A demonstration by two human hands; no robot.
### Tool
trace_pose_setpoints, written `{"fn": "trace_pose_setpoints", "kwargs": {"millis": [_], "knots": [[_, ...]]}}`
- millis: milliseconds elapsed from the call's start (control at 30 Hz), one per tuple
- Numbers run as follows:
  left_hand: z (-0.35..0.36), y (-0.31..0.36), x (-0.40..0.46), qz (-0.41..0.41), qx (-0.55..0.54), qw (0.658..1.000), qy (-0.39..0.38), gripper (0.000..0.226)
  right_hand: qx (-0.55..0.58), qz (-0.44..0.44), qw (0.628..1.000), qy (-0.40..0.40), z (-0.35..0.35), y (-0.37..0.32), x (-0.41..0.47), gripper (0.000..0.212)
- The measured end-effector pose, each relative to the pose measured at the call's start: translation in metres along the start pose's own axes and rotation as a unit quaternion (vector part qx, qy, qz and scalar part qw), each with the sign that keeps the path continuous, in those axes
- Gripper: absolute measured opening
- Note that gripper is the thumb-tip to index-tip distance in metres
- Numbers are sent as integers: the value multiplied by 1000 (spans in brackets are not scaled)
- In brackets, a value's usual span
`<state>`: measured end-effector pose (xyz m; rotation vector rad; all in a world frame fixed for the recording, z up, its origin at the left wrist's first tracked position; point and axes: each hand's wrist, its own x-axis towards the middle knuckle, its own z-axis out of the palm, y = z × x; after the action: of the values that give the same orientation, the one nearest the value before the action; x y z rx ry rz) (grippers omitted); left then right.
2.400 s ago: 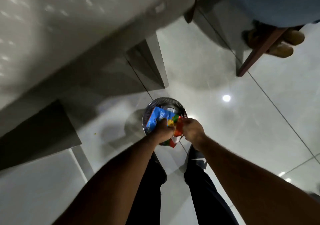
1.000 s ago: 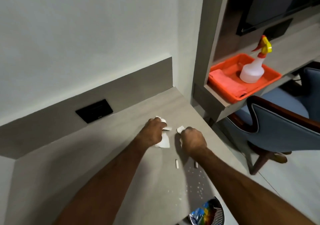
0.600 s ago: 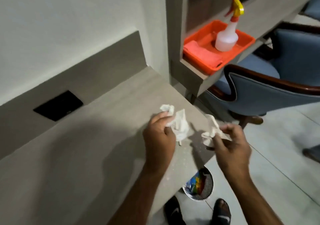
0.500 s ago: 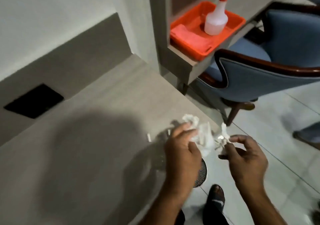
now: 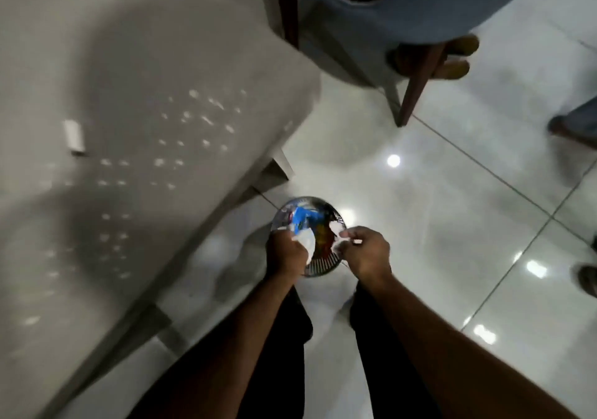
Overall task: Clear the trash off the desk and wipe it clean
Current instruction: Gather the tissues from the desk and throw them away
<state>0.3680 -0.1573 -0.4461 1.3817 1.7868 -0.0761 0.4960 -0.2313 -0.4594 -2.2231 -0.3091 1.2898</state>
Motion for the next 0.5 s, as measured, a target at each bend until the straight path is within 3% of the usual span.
{"fn": "trace_pose_setpoints", "kwargs": {"millis": [133, 333, 500], "knots": [[47, -34, 44, -43, 3, 998, -37, 28, -62, 3, 997, -40, 36, 28, 45, 17], [69, -58, 66, 11, 48, 993, -110, 49, -126, -14, 991, -51, 58, 48, 75, 37], [45, -34, 41, 81, 105, 989, -63, 40, -46, -31, 998, -5, 36, 34, 54, 17]]}}
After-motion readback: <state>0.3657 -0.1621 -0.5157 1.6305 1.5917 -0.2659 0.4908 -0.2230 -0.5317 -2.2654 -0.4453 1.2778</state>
